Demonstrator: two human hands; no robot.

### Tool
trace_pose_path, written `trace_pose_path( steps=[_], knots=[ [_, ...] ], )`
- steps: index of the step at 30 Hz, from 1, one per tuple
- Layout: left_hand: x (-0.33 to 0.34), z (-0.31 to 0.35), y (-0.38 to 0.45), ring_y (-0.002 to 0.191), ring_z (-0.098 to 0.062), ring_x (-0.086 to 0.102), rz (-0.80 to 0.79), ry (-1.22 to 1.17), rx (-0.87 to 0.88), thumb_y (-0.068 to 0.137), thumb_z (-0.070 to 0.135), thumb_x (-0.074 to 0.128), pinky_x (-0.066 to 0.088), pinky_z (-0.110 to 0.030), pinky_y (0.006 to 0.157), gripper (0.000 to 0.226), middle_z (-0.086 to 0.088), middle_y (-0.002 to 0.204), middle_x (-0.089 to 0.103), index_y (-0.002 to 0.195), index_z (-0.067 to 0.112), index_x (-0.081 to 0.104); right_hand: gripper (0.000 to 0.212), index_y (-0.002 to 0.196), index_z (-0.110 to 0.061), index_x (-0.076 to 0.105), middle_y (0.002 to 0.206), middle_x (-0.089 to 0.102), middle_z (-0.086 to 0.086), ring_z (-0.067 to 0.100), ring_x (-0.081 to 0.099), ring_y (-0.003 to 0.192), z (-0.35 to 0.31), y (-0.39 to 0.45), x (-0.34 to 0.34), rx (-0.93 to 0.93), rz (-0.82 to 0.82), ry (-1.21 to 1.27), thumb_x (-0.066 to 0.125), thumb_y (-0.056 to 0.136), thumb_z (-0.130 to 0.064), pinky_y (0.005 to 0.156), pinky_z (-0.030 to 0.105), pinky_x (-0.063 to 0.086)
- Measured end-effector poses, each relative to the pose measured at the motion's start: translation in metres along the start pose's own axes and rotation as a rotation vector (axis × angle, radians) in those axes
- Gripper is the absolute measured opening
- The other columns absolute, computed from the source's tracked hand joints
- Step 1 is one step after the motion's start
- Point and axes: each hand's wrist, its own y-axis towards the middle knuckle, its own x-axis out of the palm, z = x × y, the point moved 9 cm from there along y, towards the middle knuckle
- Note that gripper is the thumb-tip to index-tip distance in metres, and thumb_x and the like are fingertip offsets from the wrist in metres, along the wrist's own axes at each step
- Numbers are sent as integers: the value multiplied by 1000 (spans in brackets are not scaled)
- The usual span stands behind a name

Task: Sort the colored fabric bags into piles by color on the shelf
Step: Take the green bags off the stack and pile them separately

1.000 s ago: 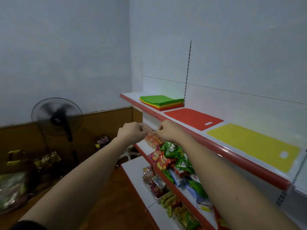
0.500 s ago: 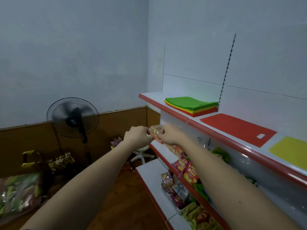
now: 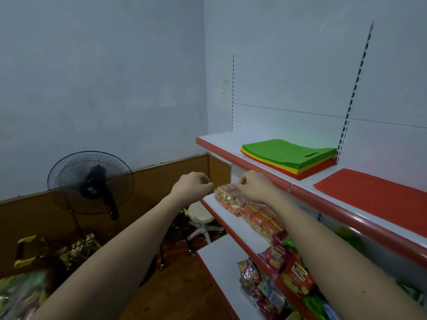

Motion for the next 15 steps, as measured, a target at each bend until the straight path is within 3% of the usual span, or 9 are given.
trace_pose_path(
  steps=[8, 12, 15],
  knots=[
    [6, -37, 80, 94, -10, 61, 0, -129, 15, 95, 40, 55, 53, -24, 75, 34, 3, 111, 65, 121, 20, 63, 31, 63, -21, 48, 59, 54, -2, 16, 49, 54, 1, 71, 8, 8, 81, 16, 51, 94, -26, 60, 37, 47],
    [9, -49, 124, 85, -4, 59, -1, -258, 60, 96, 38, 54, 47, -17, 61, 30, 7, 102, 62, 119, 21, 65, 29, 66, -20, 52, 66, 56, -1, 20, 52, 62, 5, 110, 15, 39, 117, 9, 52, 95, -27, 67, 40, 49],
    [11, -53, 159, 91, -6, 58, -10, -350, 129, 96, 36, 54, 45, -16, 66, 27, 6, 108, 64, 116, 22, 67, 26, 75, -15, 60, 71, 64, 4, 26, 61, 70, 14, 131, 21, 99, 166, 54, 52, 95, -29, 68, 42, 51]
  ],
)
